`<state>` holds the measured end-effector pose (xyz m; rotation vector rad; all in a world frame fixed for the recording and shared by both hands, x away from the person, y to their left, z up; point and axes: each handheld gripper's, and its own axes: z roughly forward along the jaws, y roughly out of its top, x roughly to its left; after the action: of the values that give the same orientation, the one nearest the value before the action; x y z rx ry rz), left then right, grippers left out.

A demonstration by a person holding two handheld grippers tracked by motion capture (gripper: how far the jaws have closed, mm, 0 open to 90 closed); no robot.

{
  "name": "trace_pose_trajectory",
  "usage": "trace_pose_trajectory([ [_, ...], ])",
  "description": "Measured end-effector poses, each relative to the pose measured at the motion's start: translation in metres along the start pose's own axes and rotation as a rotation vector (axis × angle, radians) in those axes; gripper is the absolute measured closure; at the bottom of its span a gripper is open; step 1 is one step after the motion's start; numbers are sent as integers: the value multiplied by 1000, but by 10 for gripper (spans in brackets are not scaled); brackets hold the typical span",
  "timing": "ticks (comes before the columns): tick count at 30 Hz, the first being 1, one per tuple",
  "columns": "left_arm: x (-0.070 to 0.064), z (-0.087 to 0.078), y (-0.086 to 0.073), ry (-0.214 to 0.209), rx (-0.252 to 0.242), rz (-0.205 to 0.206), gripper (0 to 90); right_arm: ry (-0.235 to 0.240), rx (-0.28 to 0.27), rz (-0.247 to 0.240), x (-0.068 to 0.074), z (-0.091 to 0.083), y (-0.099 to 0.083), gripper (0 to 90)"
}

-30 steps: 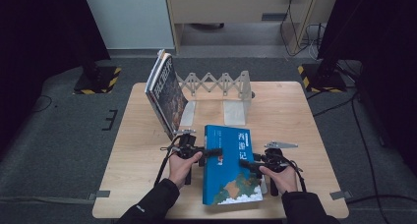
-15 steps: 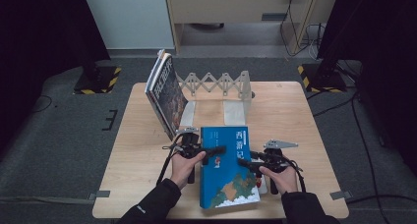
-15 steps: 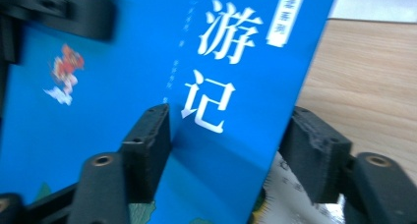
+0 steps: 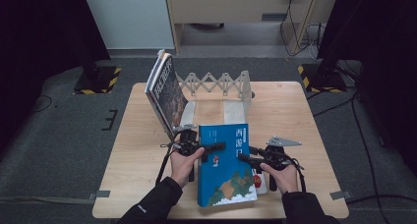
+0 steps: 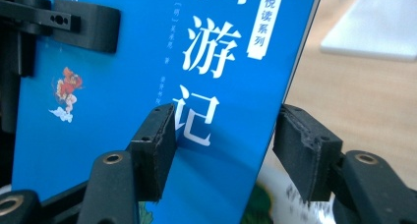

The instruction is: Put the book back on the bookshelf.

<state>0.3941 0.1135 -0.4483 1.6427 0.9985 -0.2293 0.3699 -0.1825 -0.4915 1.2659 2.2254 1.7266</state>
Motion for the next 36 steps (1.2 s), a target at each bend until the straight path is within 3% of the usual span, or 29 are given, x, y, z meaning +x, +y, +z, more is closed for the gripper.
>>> trace_pose_trajectory([
  [4, -11, -7, 16, 15, -33, 57, 605, 9, -54, 25, 0, -1, 5, 354],
  [9, -23, -10, 35, 56, -108, 123, 604, -10, -60, 12, -2, -2, 6, 346],
  [14, -30, -7, 36, 98, -136, 224, 602, -37, -65, -4, -5, -7, 7, 343],
  [23, -18, -19, 14, 52, -133, 227, 595, 17, -53, -45, 1, 2, 6, 355],
  [26, -19, -21, 12, 34, -134, 244, 594, 40, -38, -65, 5, 7, 5, 374],
  [28, -22, -22, 9, 33, -138, 262, 591, 30, -34, -78, 6, 9, 4, 388],
  [32, -23, -22, 2, -1, -175, 255, 569, 38, -34, -77, 5, 6, 4, 426],
  [34, -25, -21, -2, -2, -188, 272, 557, 37, -31, -88, 6, 5, 3, 429],
  [36, -27, -19, -6, 14, -170, 293, 550, 40, -30, -92, 6, 4, 3, 433],
])
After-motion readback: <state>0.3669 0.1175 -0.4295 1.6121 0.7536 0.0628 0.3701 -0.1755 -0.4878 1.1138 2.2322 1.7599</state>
